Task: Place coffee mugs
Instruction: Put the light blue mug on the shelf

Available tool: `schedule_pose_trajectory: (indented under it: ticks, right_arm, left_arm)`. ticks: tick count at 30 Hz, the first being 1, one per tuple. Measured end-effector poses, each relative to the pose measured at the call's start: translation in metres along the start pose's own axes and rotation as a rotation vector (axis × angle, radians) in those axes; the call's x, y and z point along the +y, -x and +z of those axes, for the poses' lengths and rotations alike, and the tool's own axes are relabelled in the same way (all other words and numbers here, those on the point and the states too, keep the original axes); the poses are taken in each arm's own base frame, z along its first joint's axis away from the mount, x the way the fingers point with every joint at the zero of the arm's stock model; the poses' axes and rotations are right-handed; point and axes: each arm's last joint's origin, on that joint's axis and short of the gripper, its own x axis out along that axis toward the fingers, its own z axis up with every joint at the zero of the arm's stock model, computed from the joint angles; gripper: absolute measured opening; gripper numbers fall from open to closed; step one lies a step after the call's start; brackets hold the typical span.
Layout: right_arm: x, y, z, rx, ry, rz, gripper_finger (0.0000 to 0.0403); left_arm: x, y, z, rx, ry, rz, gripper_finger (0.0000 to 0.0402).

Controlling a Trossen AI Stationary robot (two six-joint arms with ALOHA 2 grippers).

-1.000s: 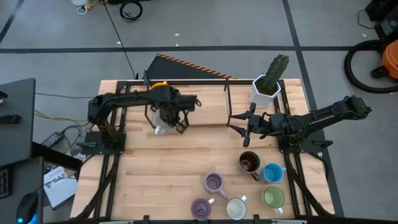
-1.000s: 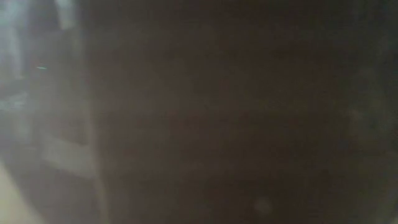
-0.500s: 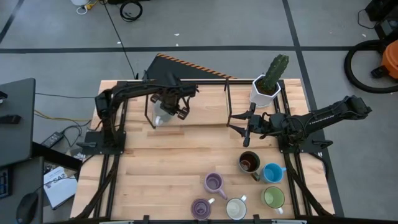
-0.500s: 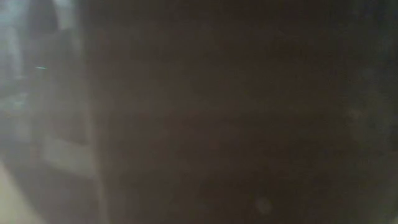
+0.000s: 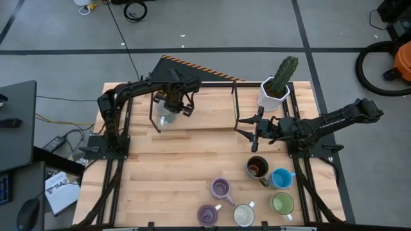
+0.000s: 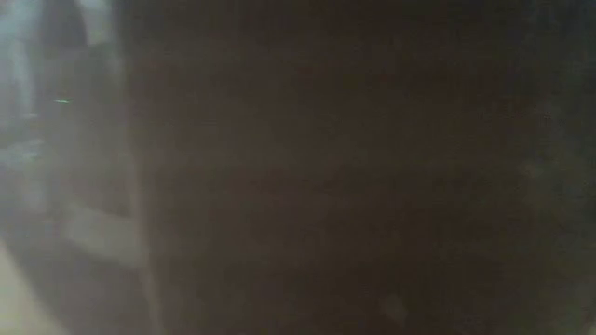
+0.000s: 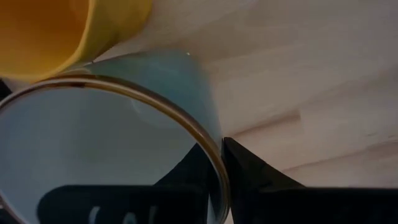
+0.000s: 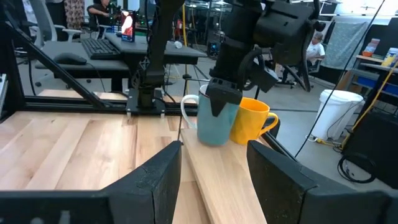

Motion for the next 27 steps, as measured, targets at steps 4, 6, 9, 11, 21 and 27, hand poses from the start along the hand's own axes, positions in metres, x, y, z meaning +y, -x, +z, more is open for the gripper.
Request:
schedule_pose_trajectory:
  ticks: [4,6,9,11,21,27]
  right_arm:
    - [0.000,0.000,0.000,0.000,0.001,0.000,0.0190]
    - [0.000,0.000,0.000,-0.001,0.001,0.000,0.0190]
    - [0.000,0.000,0.000,-0.002,0.001,0.000,0.0190]
    - [0.000,0.000,0.000,-0.001,0.001,0.000,0.0190]
    - [0.000,0.000,0.000,-0.004,0.000,0.000,0.0190]
    - [0.000,0.000,0.001,-0.006,-0.001,0.000,0.0190]
  left_arm:
    - [-0.003,0.000,0.000,-0.019,-0.010,-0.016,0.0037]
    - [-0.005,0.000,-0.002,-0.016,-0.019,-0.010,0.0041]
    - [-0.009,0.000,-0.005,-0.018,-0.031,-0.012,0.0056]
    - [-0.010,0.000,-0.006,-0.021,-0.035,-0.016,0.0068]
    - [-0.010,0.001,-0.006,-0.020,-0.070,-0.013,0.0117]
    - [-0.003,0.002,-0.007,0.013,-0.064,0.014,0.0123]
